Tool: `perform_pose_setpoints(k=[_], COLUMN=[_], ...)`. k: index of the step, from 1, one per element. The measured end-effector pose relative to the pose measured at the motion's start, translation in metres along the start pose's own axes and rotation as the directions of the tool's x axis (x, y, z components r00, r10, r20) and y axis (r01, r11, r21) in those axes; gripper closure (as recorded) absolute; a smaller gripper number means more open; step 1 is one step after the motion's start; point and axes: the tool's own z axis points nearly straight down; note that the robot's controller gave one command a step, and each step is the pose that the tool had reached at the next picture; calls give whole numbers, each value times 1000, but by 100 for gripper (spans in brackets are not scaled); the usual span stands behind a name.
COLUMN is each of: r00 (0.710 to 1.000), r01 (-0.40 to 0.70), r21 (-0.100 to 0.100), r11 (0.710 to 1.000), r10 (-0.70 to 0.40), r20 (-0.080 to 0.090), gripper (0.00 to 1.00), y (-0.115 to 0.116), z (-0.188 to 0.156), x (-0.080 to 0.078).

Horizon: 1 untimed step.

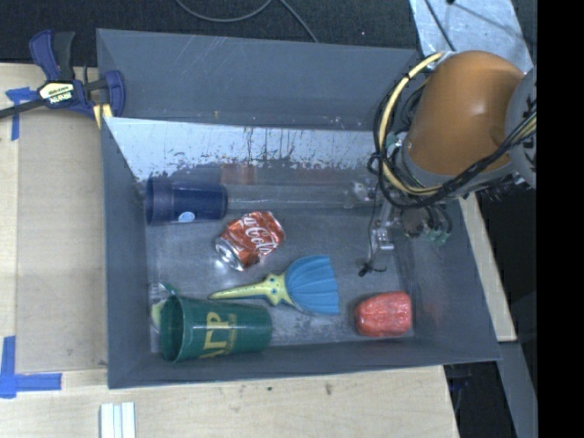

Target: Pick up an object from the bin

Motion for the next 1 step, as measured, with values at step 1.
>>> perform_pose_setpoints(k=[1], r00=[1000], r01=[1], r21=[0], r11=[1000], r10=[-1], r20=[9], gripper=[0], y=[0], z=[-5], x=[-2])
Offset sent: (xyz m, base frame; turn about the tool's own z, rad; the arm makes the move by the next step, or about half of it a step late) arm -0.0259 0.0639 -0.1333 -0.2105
